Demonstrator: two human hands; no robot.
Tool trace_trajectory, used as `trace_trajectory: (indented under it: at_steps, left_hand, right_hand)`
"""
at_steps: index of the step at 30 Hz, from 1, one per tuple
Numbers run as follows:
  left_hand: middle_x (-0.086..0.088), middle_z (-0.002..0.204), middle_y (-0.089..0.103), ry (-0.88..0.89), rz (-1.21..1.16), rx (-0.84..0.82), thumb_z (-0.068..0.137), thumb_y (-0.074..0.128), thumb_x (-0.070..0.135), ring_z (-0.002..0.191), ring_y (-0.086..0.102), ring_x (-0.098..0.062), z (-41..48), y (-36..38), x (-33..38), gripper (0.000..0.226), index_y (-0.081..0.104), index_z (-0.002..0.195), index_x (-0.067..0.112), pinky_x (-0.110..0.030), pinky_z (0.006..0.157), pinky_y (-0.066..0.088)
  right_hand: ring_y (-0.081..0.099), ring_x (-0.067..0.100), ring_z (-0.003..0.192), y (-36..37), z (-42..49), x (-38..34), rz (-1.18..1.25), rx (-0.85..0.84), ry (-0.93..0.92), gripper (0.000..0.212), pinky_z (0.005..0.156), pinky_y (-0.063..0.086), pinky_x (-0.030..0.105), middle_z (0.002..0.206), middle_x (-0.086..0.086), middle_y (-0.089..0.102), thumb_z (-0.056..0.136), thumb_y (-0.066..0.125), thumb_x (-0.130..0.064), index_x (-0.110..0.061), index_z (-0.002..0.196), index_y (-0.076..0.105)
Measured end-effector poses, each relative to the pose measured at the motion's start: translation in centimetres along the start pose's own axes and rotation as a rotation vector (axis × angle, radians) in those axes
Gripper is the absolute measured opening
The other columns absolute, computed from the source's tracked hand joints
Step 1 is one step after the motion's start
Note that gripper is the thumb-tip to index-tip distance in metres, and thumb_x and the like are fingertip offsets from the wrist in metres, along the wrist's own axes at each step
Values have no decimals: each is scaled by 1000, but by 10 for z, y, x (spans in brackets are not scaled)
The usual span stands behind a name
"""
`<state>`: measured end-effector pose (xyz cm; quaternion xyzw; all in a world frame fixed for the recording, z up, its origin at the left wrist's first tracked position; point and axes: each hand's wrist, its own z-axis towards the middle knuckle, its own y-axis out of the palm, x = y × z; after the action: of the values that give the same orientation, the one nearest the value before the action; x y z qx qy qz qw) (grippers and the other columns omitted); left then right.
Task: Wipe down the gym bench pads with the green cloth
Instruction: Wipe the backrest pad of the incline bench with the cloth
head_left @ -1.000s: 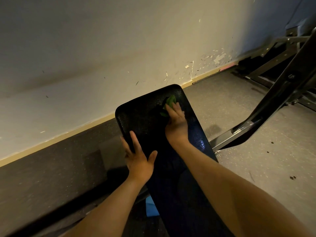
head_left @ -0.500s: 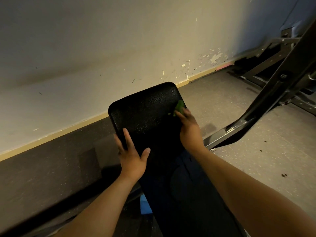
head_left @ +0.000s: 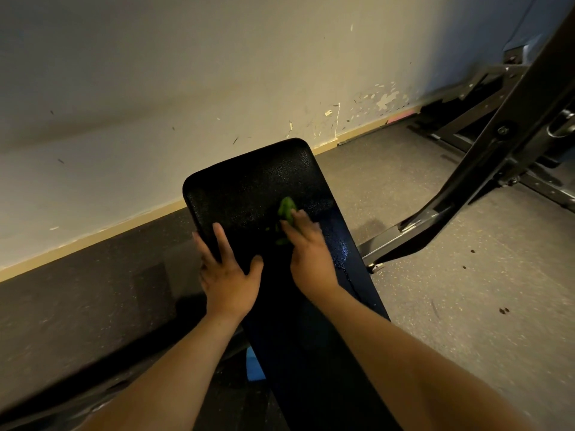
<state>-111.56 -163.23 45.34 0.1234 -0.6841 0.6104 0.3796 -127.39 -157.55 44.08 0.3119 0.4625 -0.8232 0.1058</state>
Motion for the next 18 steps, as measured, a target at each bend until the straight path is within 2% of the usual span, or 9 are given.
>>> trace_trajectory:
  at_steps: [4, 8, 11, 15, 16, 17, 18]
  left_hand:
    - [0, 158, -40, 25, 6, -25, 96, 49, 58, 151, 1, -39, 0, -1, -2, 98, -33, 147, 44, -54, 123, 10]
    - [0, 157, -40, 17, 10, -33, 96, 48, 59, 150, 3, -42, -1, -1, -1, 97, -33, 146, 45, -59, 121, 14]
    - [-1, 158, -39, 21, 16, -27, 95, 47, 60, 150, 5, -43, -1, -1, -1, 97, -36, 144, 46, -57, 121, 17]
    - [-3, 157, -39, 38, 8, -29, 95, 48, 59, 150, 3, -42, -1, -3, -2, 99, -37, 144, 45, -53, 119, 19]
    - [-1, 157, -40, 40, -9, -37, 95, 49, 58, 150, 2, -42, -1, -4, -2, 99, -36, 144, 46, -53, 119, 20]
    - [1, 157, -41, 40, -31, -44, 96, 49, 58, 150, 0, -42, -1, -4, -3, 98, -36, 143, 48, -53, 118, 21]
    - [3, 156, -41, 37, -50, -50, 96, 50, 57, 150, -2, -42, -1, -4, -3, 97, -35, 143, 49, -53, 118, 22]
  right_hand:
    - [33, 30, 144, -20, 4, 38, 128, 189, 274, 67, 118, 32, 49, 152, 9, 42, 83, 48, 19, -11, 143, 52]
    - [23, 26, 149, -9, 4, 16, 166, 289, 476, 69, 123, 19, 44, 158, 8, 34, 82, 45, 19, -11, 145, 49]
    - [25, 29, 148, 8, -5, -12, 85, 245, 342, 67, 123, 16, 49, 156, 11, 36, 81, 46, 16, -10, 142, 52]
    - [30, 31, 146, 2, -19, -5, -113, -38, -135, 58, 121, 15, 44, 151, 14, 44, 85, 33, -6, -9, 139, 55]
    - [32, 31, 145, -5, -16, 9, -147, -69, -187, 59, 121, 18, 44, 151, 13, 44, 85, 31, -7, -9, 139, 55]
    - [33, 33, 144, -11, -11, 22, -161, -58, -164, 57, 120, 23, 46, 151, 13, 43, 86, 33, -5, -10, 138, 56]
    - [35, 34, 143, -17, -6, 34, -133, -11, -64, 56, 119, 29, 48, 151, 14, 42, 87, 38, 1, -10, 139, 55]
